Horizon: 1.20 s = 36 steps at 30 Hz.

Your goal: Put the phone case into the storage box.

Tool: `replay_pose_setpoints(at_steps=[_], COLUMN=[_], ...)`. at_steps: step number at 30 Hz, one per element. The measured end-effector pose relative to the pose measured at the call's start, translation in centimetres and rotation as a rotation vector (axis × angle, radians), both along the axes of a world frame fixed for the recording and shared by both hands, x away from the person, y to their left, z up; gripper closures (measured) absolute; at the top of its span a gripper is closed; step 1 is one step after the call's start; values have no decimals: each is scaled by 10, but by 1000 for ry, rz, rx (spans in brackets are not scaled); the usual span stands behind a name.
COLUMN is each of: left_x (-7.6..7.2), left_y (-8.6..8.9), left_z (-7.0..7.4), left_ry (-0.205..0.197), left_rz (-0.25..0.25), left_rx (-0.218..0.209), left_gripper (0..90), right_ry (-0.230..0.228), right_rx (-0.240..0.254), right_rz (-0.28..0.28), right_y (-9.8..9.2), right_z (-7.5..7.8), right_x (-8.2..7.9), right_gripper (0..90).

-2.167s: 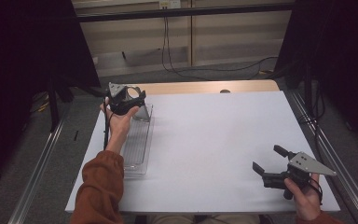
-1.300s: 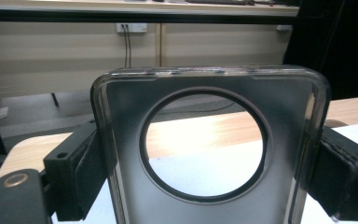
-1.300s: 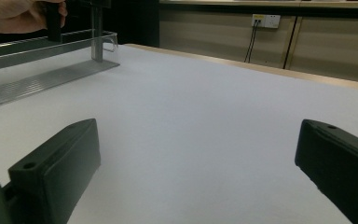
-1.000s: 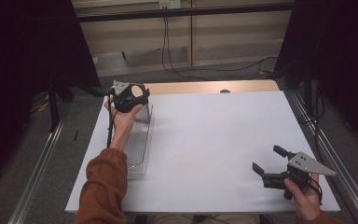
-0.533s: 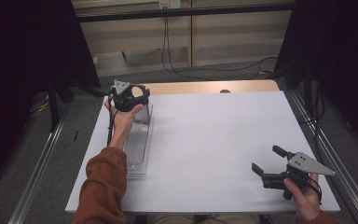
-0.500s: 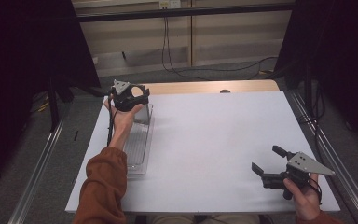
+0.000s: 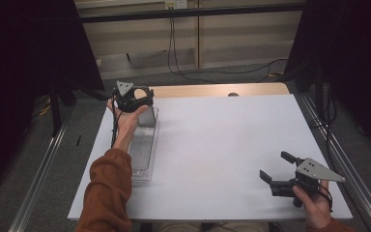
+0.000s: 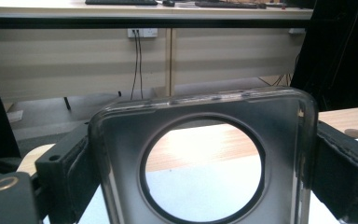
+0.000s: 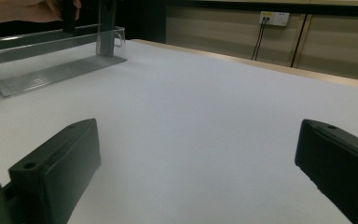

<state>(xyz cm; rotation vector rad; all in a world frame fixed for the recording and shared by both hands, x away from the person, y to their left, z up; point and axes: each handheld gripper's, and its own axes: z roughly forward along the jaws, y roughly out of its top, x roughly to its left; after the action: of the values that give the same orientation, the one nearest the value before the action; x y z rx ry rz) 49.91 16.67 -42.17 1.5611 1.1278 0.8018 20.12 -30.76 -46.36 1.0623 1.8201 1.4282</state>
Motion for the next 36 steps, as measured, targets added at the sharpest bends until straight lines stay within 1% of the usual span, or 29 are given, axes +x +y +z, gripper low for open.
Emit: replay_pose_setpoints(at_steps=[2, 3, 4, 5, 6, 7, 8, 9, 10, 11, 13, 14, 15, 16, 18, 20, 21, 22, 23, 24, 26, 27, 28, 30, 31, 32, 33, 35, 36], left_x=[3, 2, 3, 4, 5, 6, 8, 8, 8, 8, 8, 9, 9, 9, 9, 8, 8, 8, 8, 7, 8, 8, 8, 8, 8, 8, 8, 7, 6], left_y=[-2, -3, -4, -4, -6, -7, -7, -8, -9, -10, -10, -10, -9, -9, -9, -9, -9, -9, -9, -10, -10, -10, -9, -9, -7, -6, -5, -3, -4], left_z=[0, -1, -3, -3, -3, -2, -2, -3, -4, -5, -4, -4, -4, -4, -3, -1, -2, -3, -3, -4, -5, -5, -5, -6, -5, -5, -5, -4, -4], left_ry=[1, 8, 2, 2, -9, 3, 7, 2, 17, 14, -8, -8, 0, 1, -7, 2, -5, -5, -1, 12, 17, 20, 15, 28, 33, 33, 34, 39, 36], left_rz=[9, 19, 10, 18, 17, 27, 20, 23, 20, 16, 19, 18, 18, 7, 1, 0, -10, -18, -18, -8, -25, -22, -18, -12, -15, -10, -16, -18, -20], left_rx=[0, 6, -2, 6, 2, 17, 32, 24, 27, 18, 48, 35, 23, 19, 29, 29, 22, 27, 29, 38, 19, 28, 42, 29, 32, 22, 19, 23, 9], left_gripper=[86, 87, 87, 88, 89, 89, 88, 87, 89, 90, 90, 89, 90, 87, 86, 82, 79, 75, 69, 67, 62, 60, 59, 54, 52, 50, 49, 45, 42], right_ry=[3, 4, 3, 8, 2, -2, 3, 7, 8, 8, 5, 1, 3, 3, 4, 4, 5, 4, 4, 4, 4, 2, 1, 4, 3, 3, 3, 1, 1], right_rx=[13, 7, 7, 8, 14, 21, 27, 33, 29, 28, 22, 21, 22, 17, 17, 18, 19, 17, 18, 18, 16, 15, 15, 16, 16, 16, 15, 12, 12], right_rz=[-4, -5, -9, -5, -5, -8, -3, -6, -9, -6, 1, -1, 2, 6, 4, 3, 2, 5, 3, 1, 1, -2, 2, 3, 2, 3, 4, 3, 3], right_y=[-1, -1, -1, -1, -1, -1, -2, -2, -3, -3, -3, -3, -3, -3, -3, -4, -3, -4, -3, -3, -3, -3, -3, -3, -3, -3, -3, -3, -3], right_z=[0, 0, -1, -1, 0, 0, 1, 1, 0, 0, 0, 0, 0, 0, 0, 0, 0, 0, 0, 0, 0, 0, 0, 0, 0, 0, 0, 0, 0], right_x=[1, 1, 1, 1, 0, 0, 0, 1, 1, 1, 0, 0, 0, 0, 0, 0, 1, 1, 1, 1, 1, 1, 1, 0, 0, 0, 0, 0, 0], right_gripper=[0, 0, 0, 0, 0, 0, 0, 0, 0, 0, 0, 0, 0, 0, 0, 0, 0, 0, 0, 0, 0, 0, 0, 0, 0, 0, 0, 0, 0])
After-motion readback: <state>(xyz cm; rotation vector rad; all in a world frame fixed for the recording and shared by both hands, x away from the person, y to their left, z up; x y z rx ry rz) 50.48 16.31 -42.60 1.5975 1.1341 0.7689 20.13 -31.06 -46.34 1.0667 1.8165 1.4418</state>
